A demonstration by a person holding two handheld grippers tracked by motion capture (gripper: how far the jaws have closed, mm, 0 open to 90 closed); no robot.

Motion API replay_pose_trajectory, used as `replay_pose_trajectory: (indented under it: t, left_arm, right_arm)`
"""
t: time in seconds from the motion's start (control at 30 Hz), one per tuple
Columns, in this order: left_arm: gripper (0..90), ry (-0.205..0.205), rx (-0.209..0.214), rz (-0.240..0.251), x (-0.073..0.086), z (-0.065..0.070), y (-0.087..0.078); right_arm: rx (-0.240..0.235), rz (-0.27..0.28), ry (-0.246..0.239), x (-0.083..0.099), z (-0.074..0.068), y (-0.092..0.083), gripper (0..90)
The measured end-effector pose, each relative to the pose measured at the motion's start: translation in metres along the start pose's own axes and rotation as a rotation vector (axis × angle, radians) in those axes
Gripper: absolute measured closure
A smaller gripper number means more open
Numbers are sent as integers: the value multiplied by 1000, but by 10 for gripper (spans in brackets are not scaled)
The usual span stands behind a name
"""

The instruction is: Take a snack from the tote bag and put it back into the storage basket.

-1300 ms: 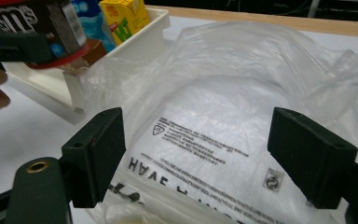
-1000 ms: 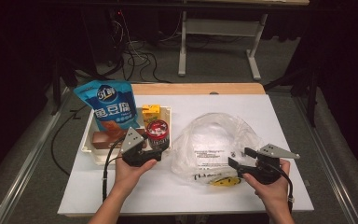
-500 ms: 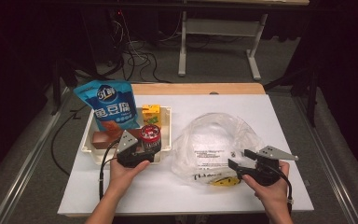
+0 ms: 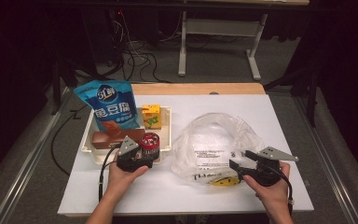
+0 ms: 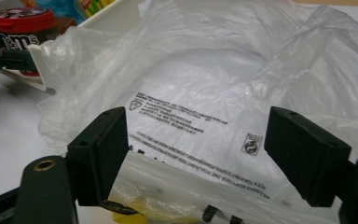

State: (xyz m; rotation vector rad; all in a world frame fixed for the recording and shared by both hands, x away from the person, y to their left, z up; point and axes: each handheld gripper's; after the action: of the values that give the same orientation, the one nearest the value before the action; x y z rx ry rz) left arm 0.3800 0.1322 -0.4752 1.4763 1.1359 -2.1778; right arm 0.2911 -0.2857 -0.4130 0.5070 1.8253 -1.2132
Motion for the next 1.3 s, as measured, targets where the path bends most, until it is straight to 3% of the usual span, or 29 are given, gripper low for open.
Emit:
replay_pose_trajectory:
  t: [0.1,0.2,0.47,0.63,0.9,1.07,1.3]
  left_arm:
    - [260,7,-12,-28,2,-1,3]
    - [260,-10,-6,-49,4,-3,6]
    - [257,-20,-11,-70,4,-4,8]
    - [255,0,-55,-87,4,-1,7]
    - [254,-69,-54,-99,3,-3,2]
    - [244,-63,-57,-100,2,-2,-4]
    - [260,-93,-39,-91,-1,-5,-14]
  right_arm:
    - [5,-4,6,2,3,1,222]
    - [10,-8,7,2,4,1,223]
    - [23,-11,-6,4,3,3,225]
    - [25,-12,-5,4,3,3,226]
    - [28,-11,2,4,5,2,228]
    - [27,-9,3,5,6,2,230]
    - [32,-9,2,5,6,2,231]
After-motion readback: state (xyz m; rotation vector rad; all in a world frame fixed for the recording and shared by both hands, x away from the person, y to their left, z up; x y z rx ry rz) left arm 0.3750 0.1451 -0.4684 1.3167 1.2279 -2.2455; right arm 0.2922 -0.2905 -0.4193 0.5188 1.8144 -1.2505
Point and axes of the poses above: each handheld gripper's, and its own axes: y roughly forward along the jaws, x roughly out of its underside, z roughly to its right
